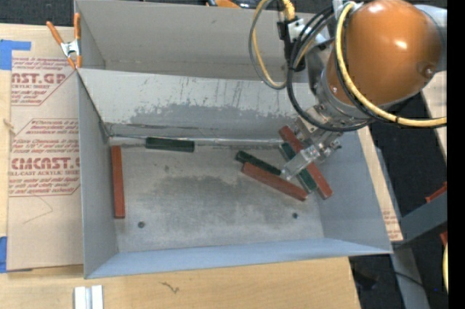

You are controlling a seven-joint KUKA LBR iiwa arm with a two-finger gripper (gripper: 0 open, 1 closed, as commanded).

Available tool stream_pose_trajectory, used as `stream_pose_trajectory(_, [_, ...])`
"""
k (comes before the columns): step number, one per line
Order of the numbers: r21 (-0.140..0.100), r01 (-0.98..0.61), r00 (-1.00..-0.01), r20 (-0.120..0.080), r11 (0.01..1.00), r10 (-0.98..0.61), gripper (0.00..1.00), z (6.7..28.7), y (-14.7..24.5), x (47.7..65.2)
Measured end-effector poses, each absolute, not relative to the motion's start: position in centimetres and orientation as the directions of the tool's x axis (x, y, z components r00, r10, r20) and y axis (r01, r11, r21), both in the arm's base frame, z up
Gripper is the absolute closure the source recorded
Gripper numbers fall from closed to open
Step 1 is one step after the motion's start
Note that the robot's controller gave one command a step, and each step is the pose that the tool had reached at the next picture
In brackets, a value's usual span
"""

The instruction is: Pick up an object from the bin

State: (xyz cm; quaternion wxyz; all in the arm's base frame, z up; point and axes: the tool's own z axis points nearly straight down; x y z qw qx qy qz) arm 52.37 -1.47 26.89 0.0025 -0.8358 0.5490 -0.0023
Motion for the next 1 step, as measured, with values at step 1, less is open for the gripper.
stream_pose_trajectory(1, [-0.007, -0.864, 0.504, 0.001, -0.504, -0.864, 1.0, 34.51, -1.93, 53.77])
